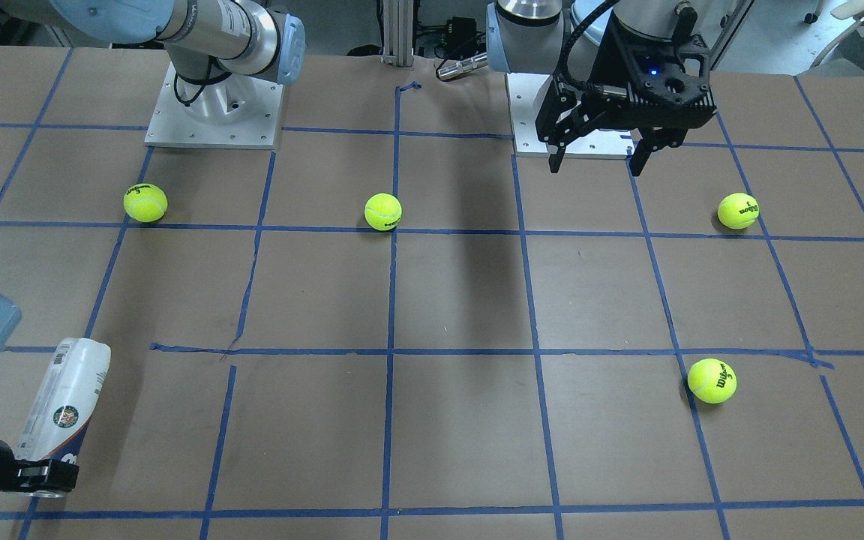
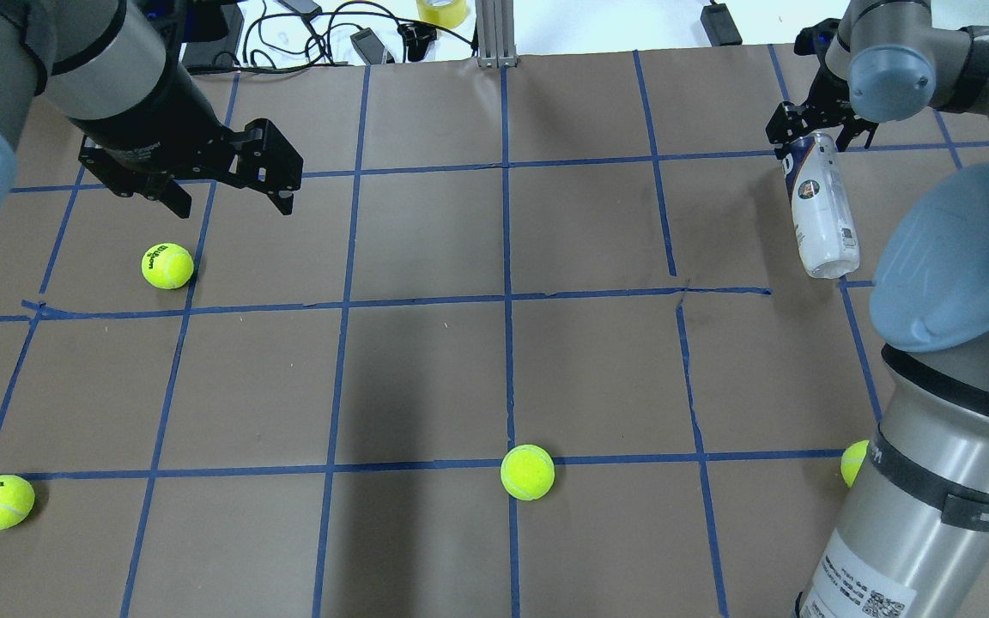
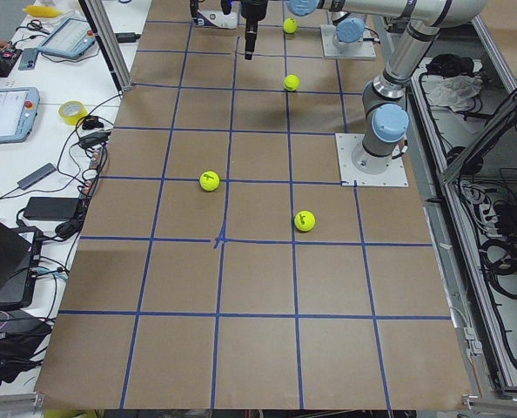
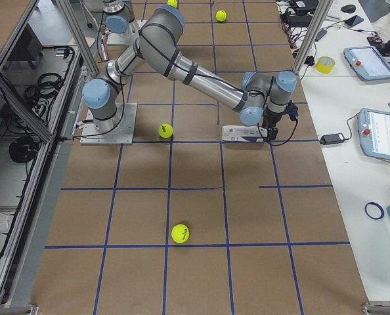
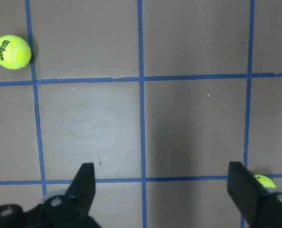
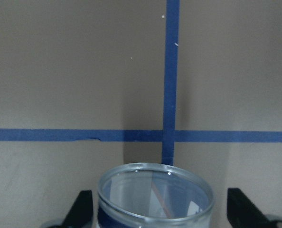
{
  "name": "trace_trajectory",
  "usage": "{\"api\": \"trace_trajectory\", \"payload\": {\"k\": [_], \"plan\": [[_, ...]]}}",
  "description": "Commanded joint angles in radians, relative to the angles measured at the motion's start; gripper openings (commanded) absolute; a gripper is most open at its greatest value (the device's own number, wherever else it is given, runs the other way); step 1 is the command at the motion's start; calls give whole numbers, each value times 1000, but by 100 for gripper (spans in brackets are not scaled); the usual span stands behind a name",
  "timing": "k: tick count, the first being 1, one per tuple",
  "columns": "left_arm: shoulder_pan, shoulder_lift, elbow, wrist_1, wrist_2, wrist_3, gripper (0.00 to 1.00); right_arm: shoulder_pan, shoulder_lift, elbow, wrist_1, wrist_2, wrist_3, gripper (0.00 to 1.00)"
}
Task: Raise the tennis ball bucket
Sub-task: 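Lower the right gripper over the can's open end and close on it, then carry the can with the right gripper toward the table center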
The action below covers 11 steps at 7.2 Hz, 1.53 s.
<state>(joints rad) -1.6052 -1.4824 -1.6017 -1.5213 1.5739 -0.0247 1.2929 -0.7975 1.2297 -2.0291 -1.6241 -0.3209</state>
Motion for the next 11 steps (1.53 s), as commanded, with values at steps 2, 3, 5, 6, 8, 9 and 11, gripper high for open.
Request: {"api": "trace_trajectory", "payload": {"k": [2,3,5,6,8,9,11], "plan": [[1,1,0,-3,0,0,100,-10,-3,40,9,9,-7,73],[2,1,0,-3,0,0,100,-18,-11,42,6,15,-7,58],[2,1,0,-3,0,0,100,-3,-83,42,12,73,-62,13],[2,1,0,-3,0,2,100,28,-115,40,12,133,-143,13],[2,1,0,-3,0,2,100,147,-164,42,51,141,-234,3],[2,1,0,-3,0,2,100,213,-169,42,44,144,-315,0],[1,1,0,-2,-2,0,100,357,-175,37,30,148,-514,0]]}}
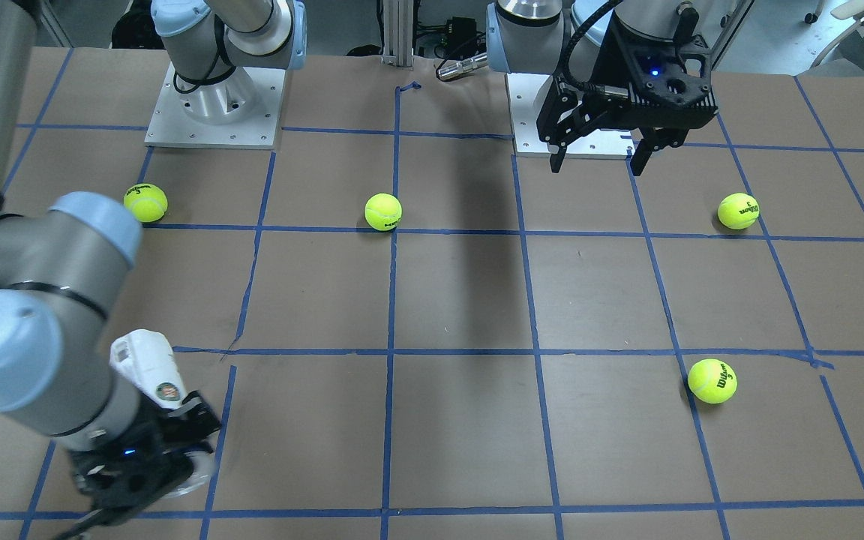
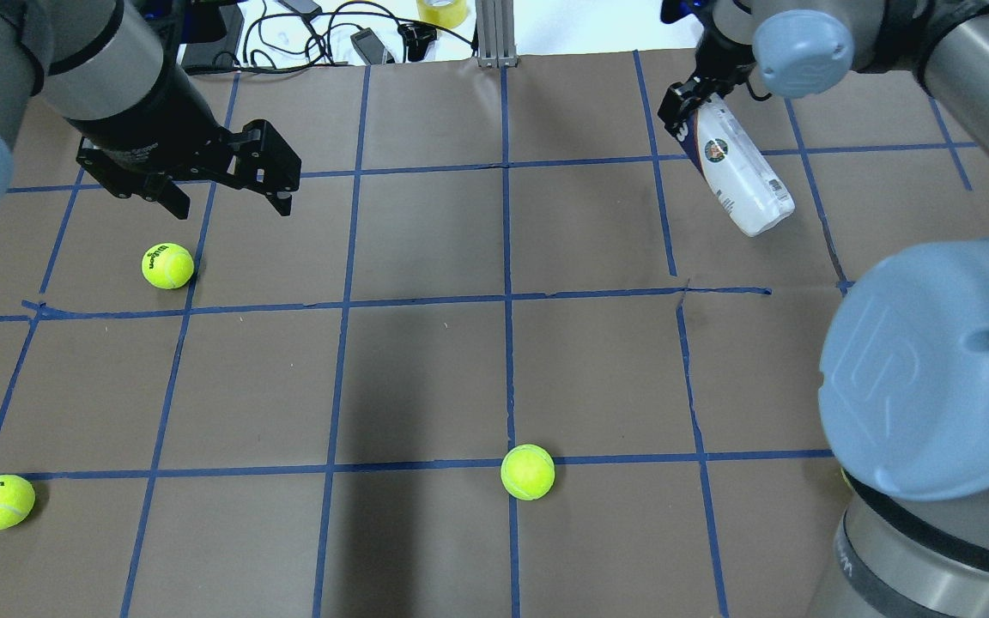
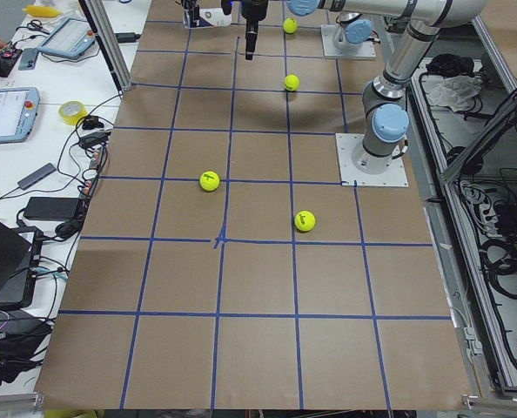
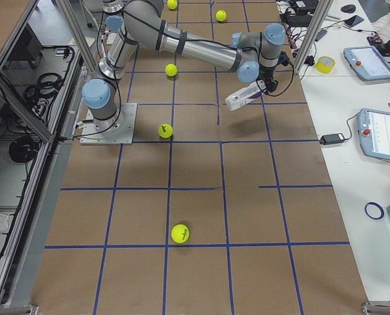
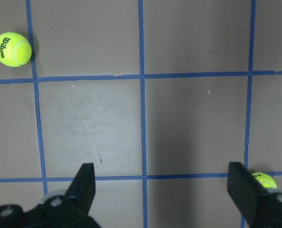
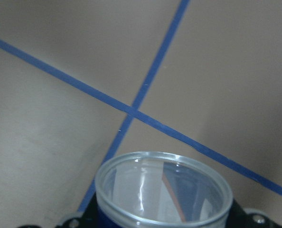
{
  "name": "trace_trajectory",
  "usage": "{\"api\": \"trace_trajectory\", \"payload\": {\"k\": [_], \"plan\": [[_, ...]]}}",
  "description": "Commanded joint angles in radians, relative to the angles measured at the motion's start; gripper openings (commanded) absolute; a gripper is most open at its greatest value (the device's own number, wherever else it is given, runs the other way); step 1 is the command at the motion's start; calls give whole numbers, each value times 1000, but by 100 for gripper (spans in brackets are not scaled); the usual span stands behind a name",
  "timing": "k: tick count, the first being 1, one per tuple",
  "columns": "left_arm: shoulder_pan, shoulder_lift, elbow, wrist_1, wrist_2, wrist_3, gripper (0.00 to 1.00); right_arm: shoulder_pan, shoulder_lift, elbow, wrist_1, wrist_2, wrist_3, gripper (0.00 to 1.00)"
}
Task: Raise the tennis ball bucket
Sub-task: 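Carry the can with the right gripper toward the table center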
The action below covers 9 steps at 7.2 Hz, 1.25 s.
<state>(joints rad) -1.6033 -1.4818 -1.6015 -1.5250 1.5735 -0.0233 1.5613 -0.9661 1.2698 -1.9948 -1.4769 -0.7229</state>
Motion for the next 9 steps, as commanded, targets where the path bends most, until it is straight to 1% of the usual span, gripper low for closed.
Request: {"api": "trace_trajectory", "payload": {"k": [1,2,3,4,5,6,7,8,9], "plan": [[0,-2,0,2,-1,0,100,139,-5,-1,-5,3,-239,0],[0,-2,0,2,-1,2,100,211,0,-1,-5,6,-368,0],[0,-2,0,2,-1,2,100,294,-11,-4,-2,-11,-407,0],[0,-2,0,2,-1,2,100,348,-7,-1,-5,-10,-427,5],[0,-2,0,2,-1,2,100,371,25,0,-1,1,-428,3],[0,-2,0,2,-1,2,100,385,35,0,-7,3,-443,3],[0,-2,0,2,-1,2,100,420,46,0,-9,10,-444,8],[0,-2,0,2,-1,2,100,463,53,-1,-13,127,-449,18],[0,-2,0,2,-1,2,100,470,55,0,-18,136,-443,18]]}}
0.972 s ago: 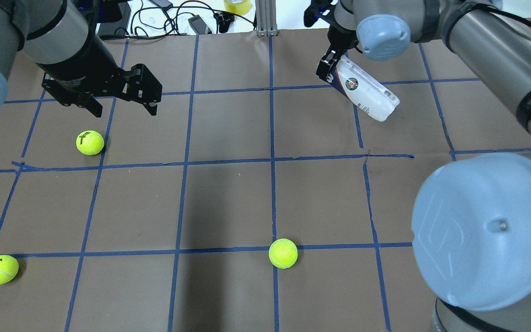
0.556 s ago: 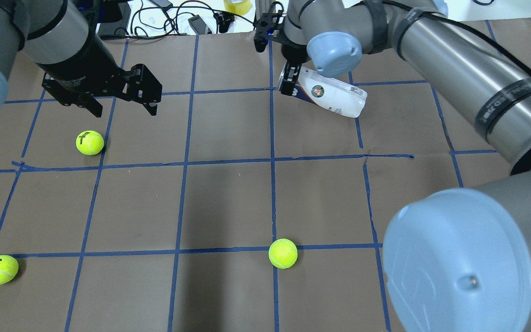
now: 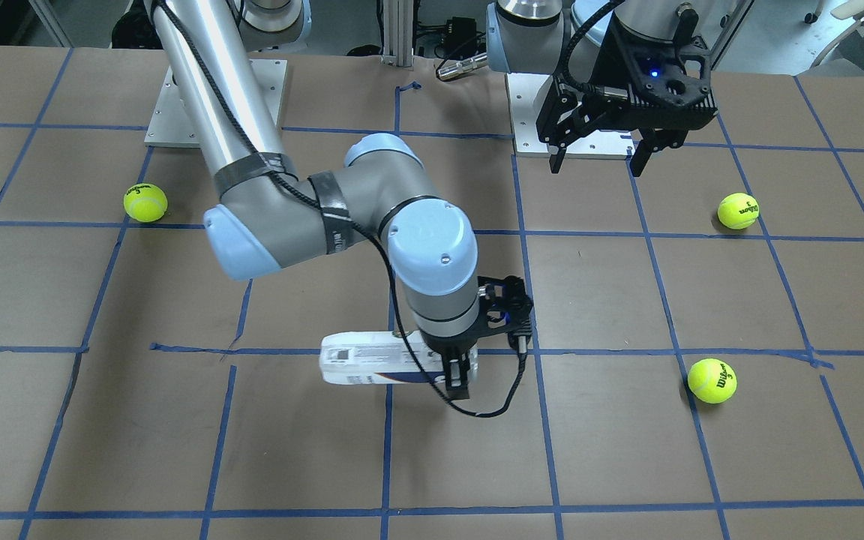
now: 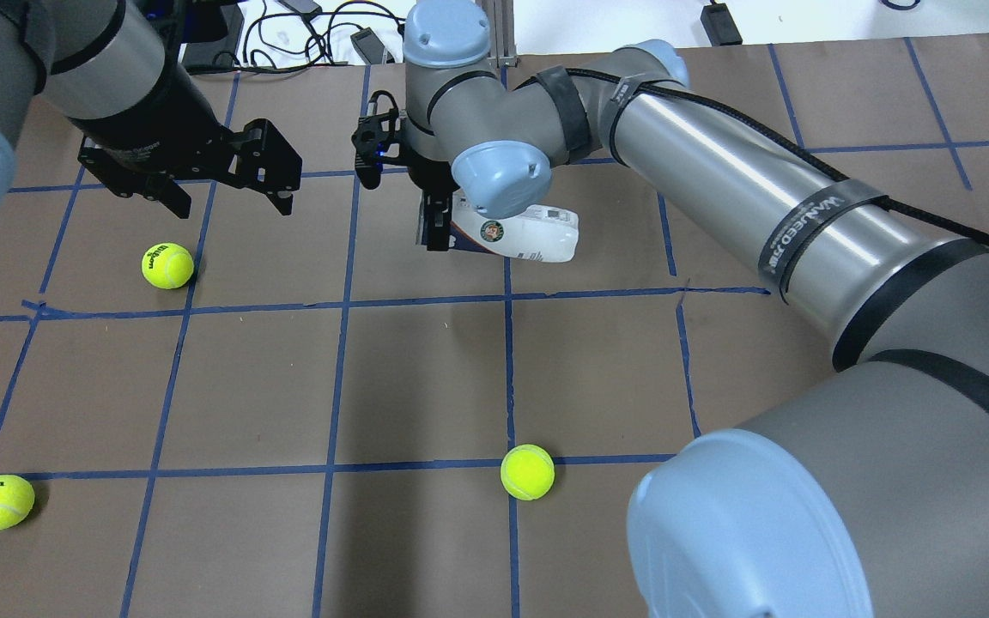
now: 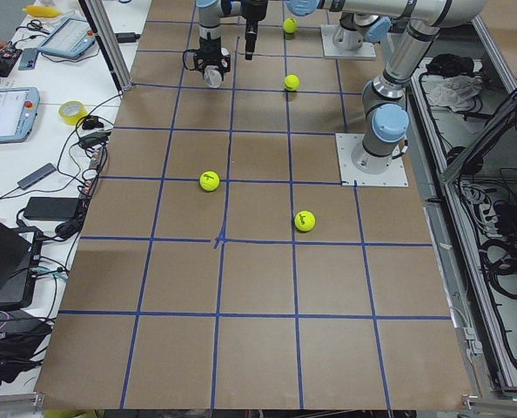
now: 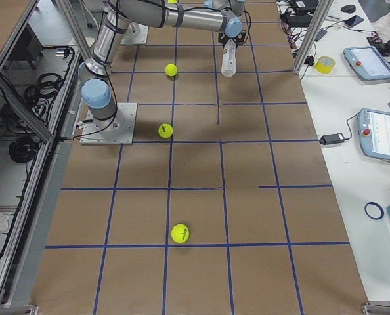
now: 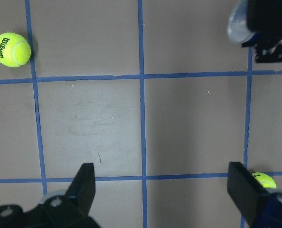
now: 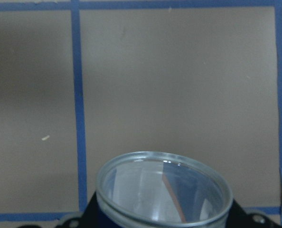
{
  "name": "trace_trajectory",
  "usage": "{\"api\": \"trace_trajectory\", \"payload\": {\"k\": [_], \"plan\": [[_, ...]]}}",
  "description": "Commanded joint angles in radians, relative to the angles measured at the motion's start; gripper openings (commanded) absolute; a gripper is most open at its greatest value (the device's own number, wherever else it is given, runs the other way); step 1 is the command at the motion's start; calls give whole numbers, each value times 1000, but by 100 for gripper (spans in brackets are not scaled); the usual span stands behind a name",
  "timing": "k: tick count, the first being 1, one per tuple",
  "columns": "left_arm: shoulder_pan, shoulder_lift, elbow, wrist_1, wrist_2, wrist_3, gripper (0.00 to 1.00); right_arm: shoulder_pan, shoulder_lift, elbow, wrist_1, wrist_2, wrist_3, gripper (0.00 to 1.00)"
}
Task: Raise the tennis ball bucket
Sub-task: 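Carry the can with the right gripper toward the table center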
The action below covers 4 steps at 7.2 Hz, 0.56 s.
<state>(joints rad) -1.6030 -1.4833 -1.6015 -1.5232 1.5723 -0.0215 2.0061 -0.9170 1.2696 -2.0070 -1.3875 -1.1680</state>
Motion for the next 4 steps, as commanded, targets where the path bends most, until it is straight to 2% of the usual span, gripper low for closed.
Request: {"api": "trace_trajectory", "payload": {"k": [1,2,3,4], "plan": [[2,0,0,0,0,0,100,28,16,4,-4,44,40,16],[2,0,0,-2,0,0,100,36,21,4,-30,44,41,31],[0,0,0,-2,0,0,100,36,30,8,-62,65,42,70],[0,0,0,-2,0,0,100,36,46,22,-61,124,44,88]]}}
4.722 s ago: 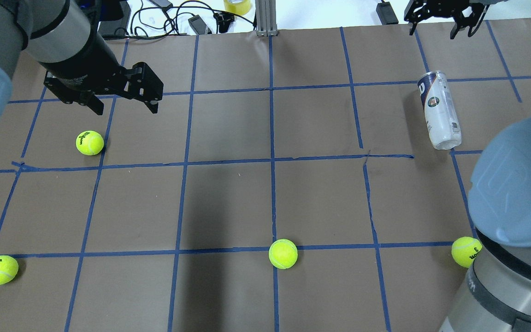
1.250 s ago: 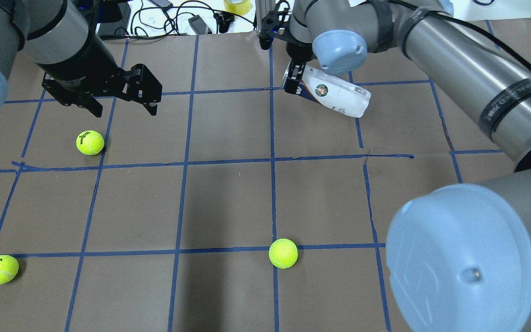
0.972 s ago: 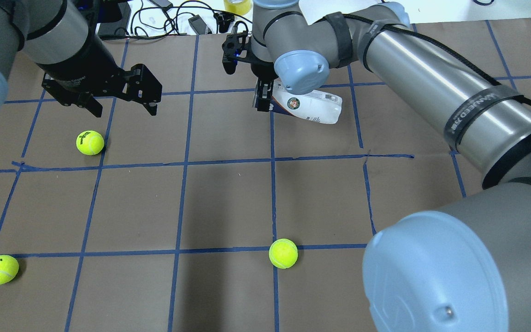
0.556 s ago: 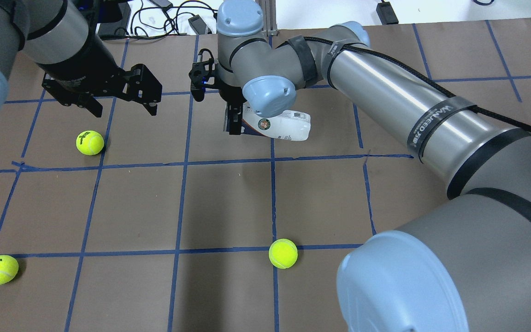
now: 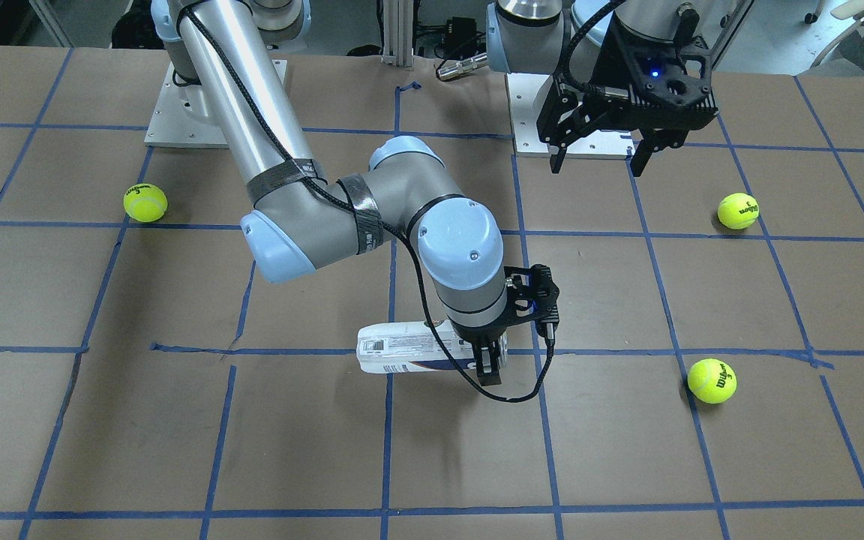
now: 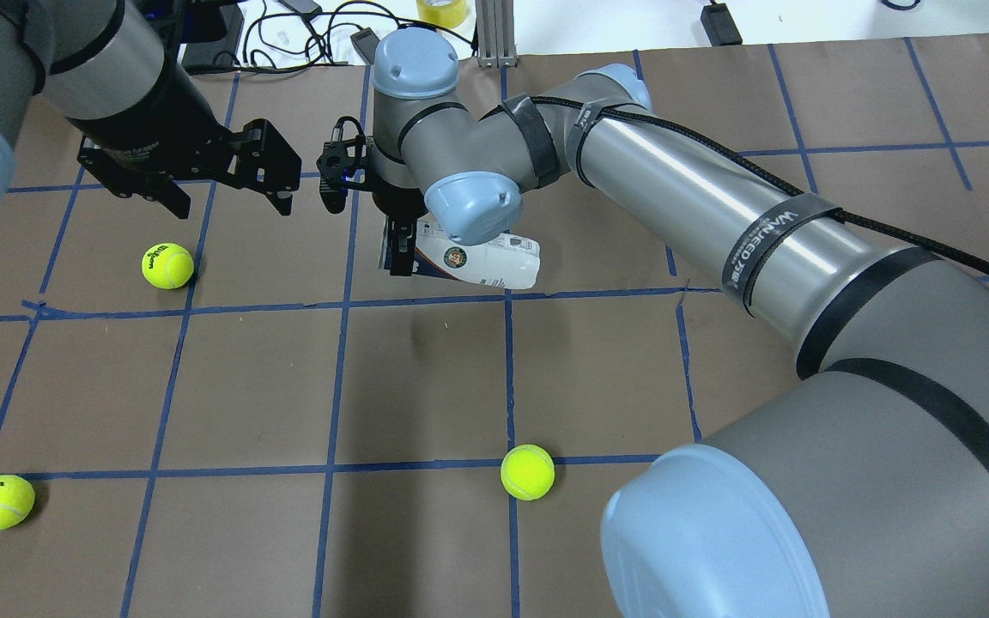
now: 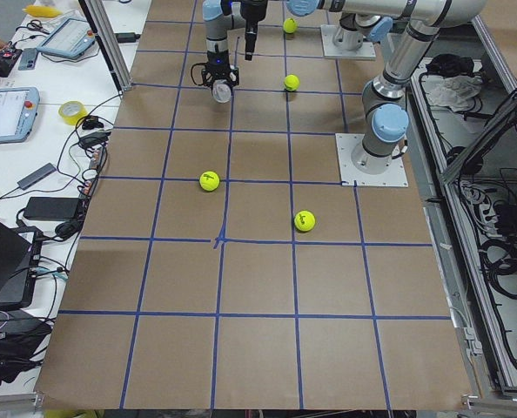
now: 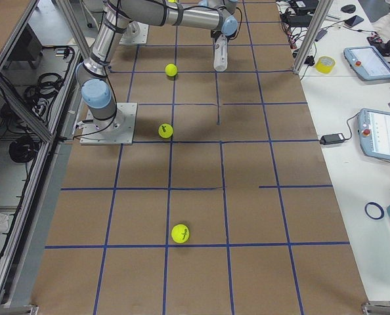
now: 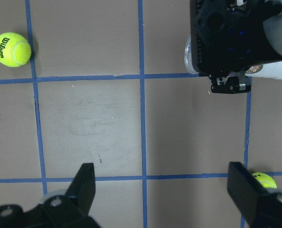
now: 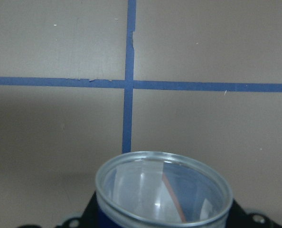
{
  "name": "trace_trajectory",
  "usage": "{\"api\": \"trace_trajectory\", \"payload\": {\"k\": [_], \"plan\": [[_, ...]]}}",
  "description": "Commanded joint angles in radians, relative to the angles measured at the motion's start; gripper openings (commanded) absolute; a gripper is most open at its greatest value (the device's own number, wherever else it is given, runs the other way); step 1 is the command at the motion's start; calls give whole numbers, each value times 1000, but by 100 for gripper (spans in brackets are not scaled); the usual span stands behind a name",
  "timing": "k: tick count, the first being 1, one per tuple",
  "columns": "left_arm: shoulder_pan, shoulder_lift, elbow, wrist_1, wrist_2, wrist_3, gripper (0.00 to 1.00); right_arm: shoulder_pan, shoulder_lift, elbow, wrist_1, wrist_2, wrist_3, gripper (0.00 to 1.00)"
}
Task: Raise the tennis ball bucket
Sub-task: 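Carry the can with the right gripper toward the table center, then set the can down on its side, open and raise the right gripper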
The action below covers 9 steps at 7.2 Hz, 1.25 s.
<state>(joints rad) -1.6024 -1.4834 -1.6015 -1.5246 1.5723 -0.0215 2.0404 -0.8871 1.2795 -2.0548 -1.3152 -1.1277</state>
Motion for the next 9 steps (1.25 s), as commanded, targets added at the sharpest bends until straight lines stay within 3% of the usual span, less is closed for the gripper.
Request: {"api": "trace_trajectory", "payload": {"k": [1,3,5,7,8,9], "plan": [[1,0,0,0,0,0,100,-2,16,27,-16,60,5,98],[1,0,-2,0,0,0,100,0,8,30,-15,1,-12,100],[4,-11,-2,3,-9,5,100,-11,-9,29,-13,10,-35,100],[30,-38,-18,13,-49,15,100,-96,-58,30,5,37,-57,100],[57,-61,-35,20,-134,34,100,-144,-116,34,89,78,-23,100],[77,-99,-49,21,-155,78,100,-188,-181,34,170,68,-17,100]]}}
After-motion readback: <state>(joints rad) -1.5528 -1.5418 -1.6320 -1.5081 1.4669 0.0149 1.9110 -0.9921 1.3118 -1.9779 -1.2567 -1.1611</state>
